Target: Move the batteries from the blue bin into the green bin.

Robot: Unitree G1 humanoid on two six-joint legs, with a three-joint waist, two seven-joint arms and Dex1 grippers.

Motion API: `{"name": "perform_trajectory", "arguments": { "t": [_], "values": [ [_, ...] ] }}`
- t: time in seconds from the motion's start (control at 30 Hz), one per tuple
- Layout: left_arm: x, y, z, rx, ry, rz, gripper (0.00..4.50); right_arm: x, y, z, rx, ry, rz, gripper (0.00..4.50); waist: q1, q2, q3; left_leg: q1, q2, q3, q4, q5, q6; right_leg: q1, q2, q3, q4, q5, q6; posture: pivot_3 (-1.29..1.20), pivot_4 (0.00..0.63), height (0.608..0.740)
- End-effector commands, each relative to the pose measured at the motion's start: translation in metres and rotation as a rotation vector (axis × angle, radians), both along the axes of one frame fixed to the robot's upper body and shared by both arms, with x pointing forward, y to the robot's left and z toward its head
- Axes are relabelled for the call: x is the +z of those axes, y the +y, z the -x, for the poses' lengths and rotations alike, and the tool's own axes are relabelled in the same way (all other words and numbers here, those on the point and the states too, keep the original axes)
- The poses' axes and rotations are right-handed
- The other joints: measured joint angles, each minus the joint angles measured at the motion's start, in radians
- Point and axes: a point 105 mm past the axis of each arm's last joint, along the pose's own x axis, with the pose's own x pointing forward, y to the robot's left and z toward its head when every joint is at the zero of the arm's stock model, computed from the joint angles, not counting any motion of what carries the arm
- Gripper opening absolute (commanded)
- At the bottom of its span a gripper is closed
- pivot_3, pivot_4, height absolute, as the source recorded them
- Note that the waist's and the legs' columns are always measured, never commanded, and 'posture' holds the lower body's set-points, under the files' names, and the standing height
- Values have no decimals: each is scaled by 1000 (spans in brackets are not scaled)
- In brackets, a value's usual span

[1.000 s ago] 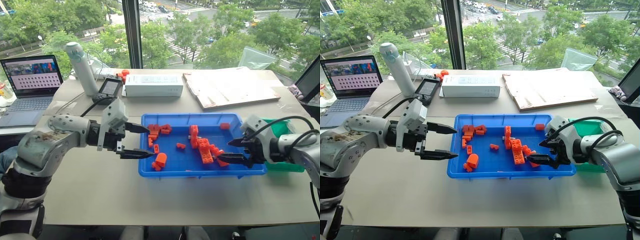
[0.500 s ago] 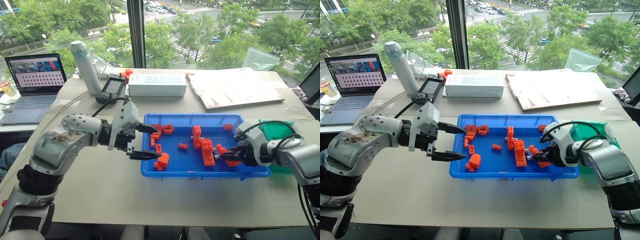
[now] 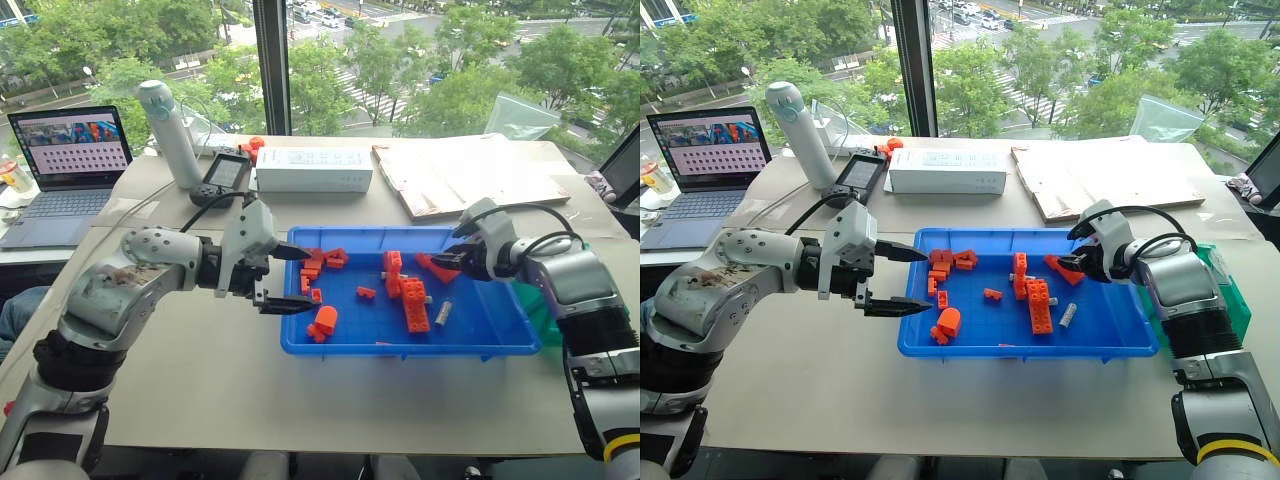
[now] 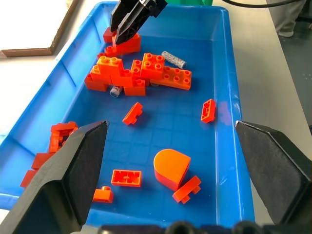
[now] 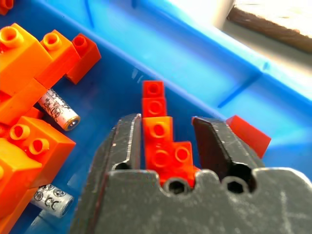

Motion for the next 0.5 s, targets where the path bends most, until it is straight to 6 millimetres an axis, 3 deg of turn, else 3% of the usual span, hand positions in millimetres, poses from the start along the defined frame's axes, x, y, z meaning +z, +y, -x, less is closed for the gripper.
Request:
{"name": "perform_trajectory", "arguments": {
  "t": [0.03, 0.2, 0.5],
  "values": [
    [11, -1, -4, 1, -67, 6, 4500, 2, 4, -2, -11, -18, -9, 4013, 0, 0, 0, 0, 0, 1, 0, 0, 0, -1, 0, 1, 0, 0, 0, 0, 150, 740],
    [11, 0, -3, 5, -74, -1, 4500, -8, 13, -2, 21, -6, -7, 4013, 1, 0, 0, 0, 0, 1, -1, 1, 2, -2, 0, 3, 0, 1, -2, 0, 150, 740],
    [14, 4, -3, 26, -83, -10, 4500, -30, 1, -11, 16, 5, 81, 4013, 7, -1, 0, 0, 0, 7, 0, 0, 1, -2, 1, 4, 0, 2, -1, 0, 150, 740]
  ]
}}
